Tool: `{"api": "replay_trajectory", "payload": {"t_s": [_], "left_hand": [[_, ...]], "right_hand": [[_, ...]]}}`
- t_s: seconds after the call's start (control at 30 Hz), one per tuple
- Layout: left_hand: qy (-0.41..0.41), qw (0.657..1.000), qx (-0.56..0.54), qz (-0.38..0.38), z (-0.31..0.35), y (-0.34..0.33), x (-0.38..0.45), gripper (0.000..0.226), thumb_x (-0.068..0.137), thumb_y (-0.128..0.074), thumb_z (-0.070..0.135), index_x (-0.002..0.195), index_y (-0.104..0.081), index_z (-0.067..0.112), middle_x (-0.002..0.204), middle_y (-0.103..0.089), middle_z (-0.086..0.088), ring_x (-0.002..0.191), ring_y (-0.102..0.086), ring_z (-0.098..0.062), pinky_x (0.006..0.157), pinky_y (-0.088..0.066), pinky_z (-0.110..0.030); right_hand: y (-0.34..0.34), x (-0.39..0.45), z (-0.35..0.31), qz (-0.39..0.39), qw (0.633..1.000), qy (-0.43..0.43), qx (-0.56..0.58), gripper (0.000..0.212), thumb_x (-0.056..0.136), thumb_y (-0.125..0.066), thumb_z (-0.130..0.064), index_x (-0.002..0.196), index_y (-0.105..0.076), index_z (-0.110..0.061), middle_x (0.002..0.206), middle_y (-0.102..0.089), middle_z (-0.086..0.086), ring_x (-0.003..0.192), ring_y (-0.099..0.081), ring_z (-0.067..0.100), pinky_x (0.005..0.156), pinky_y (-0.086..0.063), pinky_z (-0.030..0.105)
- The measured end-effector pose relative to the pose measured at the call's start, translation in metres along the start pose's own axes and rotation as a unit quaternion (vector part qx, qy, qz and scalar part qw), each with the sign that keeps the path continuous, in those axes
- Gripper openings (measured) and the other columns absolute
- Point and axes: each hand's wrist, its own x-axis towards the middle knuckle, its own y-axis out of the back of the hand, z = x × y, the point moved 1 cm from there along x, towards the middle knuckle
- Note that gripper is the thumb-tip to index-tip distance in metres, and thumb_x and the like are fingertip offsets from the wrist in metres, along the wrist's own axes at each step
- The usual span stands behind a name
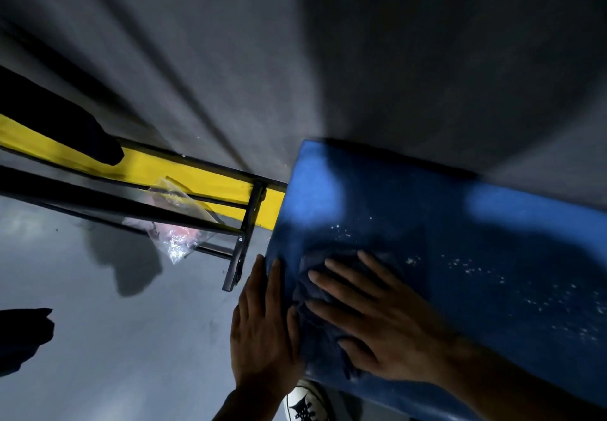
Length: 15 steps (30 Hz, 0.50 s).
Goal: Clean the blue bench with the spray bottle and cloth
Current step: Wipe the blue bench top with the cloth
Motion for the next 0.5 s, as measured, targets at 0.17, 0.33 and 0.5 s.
{"api": "replay_trajectory", "payload": {"t_s": [0.17, 0.33, 0.5], "left_hand": [[0.001, 1.000, 0.002, 0.004, 0.001, -0.002, 0.000, 0.069, 0.097, -0.033, 0.041, 0.162, -0.027, 0.018, 0.169, -0.029, -0.010, 0.143, -0.046, -0.033, 0.107, -0.048, -0.047], [0.006, 1.000, 0.003, 0.009, 0.003, -0.001, 0.002, 0.071, 0.095, -0.036, 0.045, 0.161, -0.029, 0.022, 0.167, -0.033, -0.006, 0.142, -0.047, -0.029, 0.103, -0.051, -0.047], [0.009, 1.000, 0.003, 0.010, 0.001, -0.001, -0.001, 0.069, 0.096, -0.034, 0.047, 0.161, -0.030, 0.022, 0.167, -0.034, -0.006, 0.142, -0.048, -0.032, 0.103, -0.052, -0.049]], "right_hand": [[0.014, 0.072, 0.051, 0.056, 0.991, -0.119, 0.032, 0.060, 0.098, -0.046, -0.047, 0.155, -0.044, -0.027, 0.168, -0.031, 0.006, 0.157, -0.024, 0.029, 0.123, -0.021, 0.060], [0.031, 0.131, 0.106, 0.057, 0.951, -0.305, 0.012, 0.059, 0.087, -0.049, -0.046, 0.131, -0.067, -0.011, 0.148, -0.054, 0.019, 0.140, -0.047, 0.039, 0.120, -0.025, 0.060], [0.037, 0.136, 0.113, 0.104, 0.918, -0.383, -0.007, 0.053, 0.076, -0.069, -0.046, 0.110, -0.067, -0.006, 0.129, -0.063, 0.018, 0.118, -0.057, 0.041, 0.104, -0.032, 0.051]]}}
